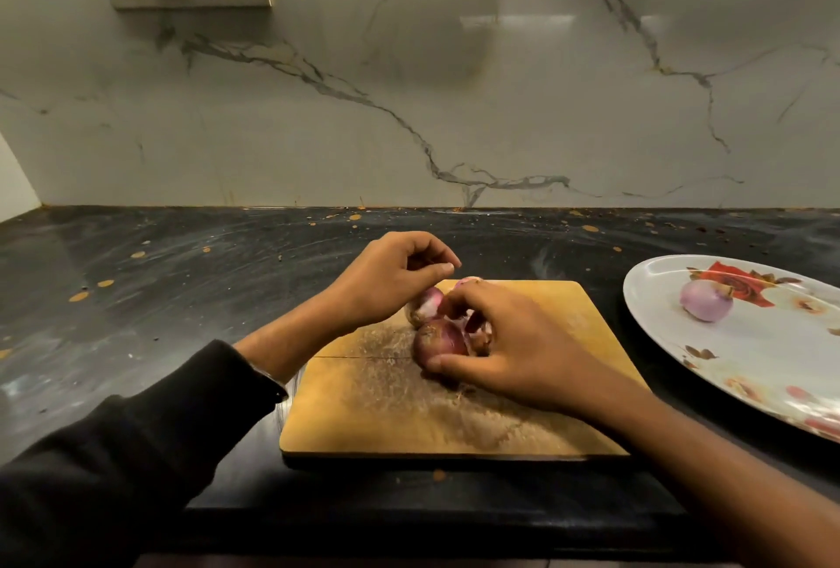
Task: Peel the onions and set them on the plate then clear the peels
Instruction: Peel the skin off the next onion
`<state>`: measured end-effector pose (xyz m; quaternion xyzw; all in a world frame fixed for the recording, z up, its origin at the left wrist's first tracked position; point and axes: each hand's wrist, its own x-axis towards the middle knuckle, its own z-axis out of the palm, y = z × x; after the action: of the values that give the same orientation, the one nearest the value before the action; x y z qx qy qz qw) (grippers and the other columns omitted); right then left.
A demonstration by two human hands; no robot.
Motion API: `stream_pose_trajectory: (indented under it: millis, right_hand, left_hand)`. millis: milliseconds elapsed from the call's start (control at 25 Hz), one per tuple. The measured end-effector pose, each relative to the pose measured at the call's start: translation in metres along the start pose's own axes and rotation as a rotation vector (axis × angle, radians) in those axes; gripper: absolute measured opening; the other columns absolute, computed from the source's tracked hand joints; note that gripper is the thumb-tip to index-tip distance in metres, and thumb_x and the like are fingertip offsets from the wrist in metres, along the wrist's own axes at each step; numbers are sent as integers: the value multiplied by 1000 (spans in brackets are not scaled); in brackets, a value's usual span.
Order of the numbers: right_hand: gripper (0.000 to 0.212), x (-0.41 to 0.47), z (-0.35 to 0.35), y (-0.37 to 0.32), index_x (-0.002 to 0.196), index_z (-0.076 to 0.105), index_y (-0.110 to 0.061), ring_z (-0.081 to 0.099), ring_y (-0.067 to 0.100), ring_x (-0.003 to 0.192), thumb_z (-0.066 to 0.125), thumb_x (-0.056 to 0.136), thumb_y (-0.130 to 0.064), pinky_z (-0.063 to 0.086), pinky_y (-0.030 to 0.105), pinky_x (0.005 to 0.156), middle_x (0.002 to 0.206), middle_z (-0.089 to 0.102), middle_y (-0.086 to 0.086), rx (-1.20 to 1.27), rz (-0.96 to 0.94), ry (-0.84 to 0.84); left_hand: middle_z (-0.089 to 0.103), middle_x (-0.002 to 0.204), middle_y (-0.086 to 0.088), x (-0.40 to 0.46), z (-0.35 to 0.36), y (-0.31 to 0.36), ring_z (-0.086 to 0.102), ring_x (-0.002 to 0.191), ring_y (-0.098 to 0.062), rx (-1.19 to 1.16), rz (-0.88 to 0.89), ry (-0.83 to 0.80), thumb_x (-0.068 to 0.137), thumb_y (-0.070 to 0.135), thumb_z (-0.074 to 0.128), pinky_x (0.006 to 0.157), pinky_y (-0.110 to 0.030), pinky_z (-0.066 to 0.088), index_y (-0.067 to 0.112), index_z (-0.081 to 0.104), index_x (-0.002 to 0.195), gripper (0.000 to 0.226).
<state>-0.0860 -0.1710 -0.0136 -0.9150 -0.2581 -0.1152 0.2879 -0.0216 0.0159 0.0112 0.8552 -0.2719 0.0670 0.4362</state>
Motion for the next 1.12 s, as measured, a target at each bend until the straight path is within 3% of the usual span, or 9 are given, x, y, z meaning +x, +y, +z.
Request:
stream_pose_trajectory:
  millis: [200,360,440,600,720,800,920,1120]
  right_hand:
    - [57,0,12,1,122,60,-33,53,5,98,80,72,-51,51,33,85,112,63,-13,-68,-29,9]
    - [50,-7,8,7,122,64,-33,61,-5,101,84,76,-41,49,11,80,110,66,-18,199,40,38]
    - [41,-11,6,10,120,63,-38,62,-4,99,79,82,-42,49,11,79,108,67,-19,318,70,92]
    - [32,-9,-2,14,118,58,-34,70,10,94,64,92,-52,56,24,77,100,73,-8,551,118,111]
    - [35,-7,-8,12,115,52,-26,72,11,84,53,92,-52,57,28,67,90,74,6,705,194,78]
    - [37,-5,-10,12,109,53,-23,68,13,73,46,92,-55,53,25,58,88,69,6,676,228,103]
    - [43,-3,-11,14,105,55,-18,67,25,72,41,87,-55,53,28,56,85,67,5,684,277,104]
    - [41,-5,-14,11,105,54,-16,66,15,60,42,90,-52,48,20,53,75,73,4,716,292,81]
  left_hand:
    - [72,90,9,-7,6,-2,67,82,-4,-58,19,29,96,19,64,77,-31,57,19,71,105,11]
    - [72,97,-5,-10,9,0,68,90,-27,-154,27,48,97,23,61,78,-52,57,16,70,106,15]
    - [72,98,-9,-12,9,1,67,93,-33,-230,55,43,98,24,58,80,-56,55,12,71,106,19]
    - [71,106,0,-14,11,-3,66,103,-20,-298,116,-8,98,29,53,87,-39,58,13,70,110,26]
    - [69,110,5,-15,8,-6,65,103,-17,-278,151,-85,98,25,54,77,-27,57,17,68,117,24]
    - [68,112,7,-17,5,-6,64,102,-19,-241,207,-115,94,32,60,73,-31,57,21,66,120,28]
    - [66,118,5,-21,9,-2,65,109,-22,-307,186,-191,79,26,79,82,-30,58,21,62,123,48]
    - [66,117,6,-26,14,3,68,105,-22,-308,175,-142,76,19,81,81,-31,60,16,61,124,52]
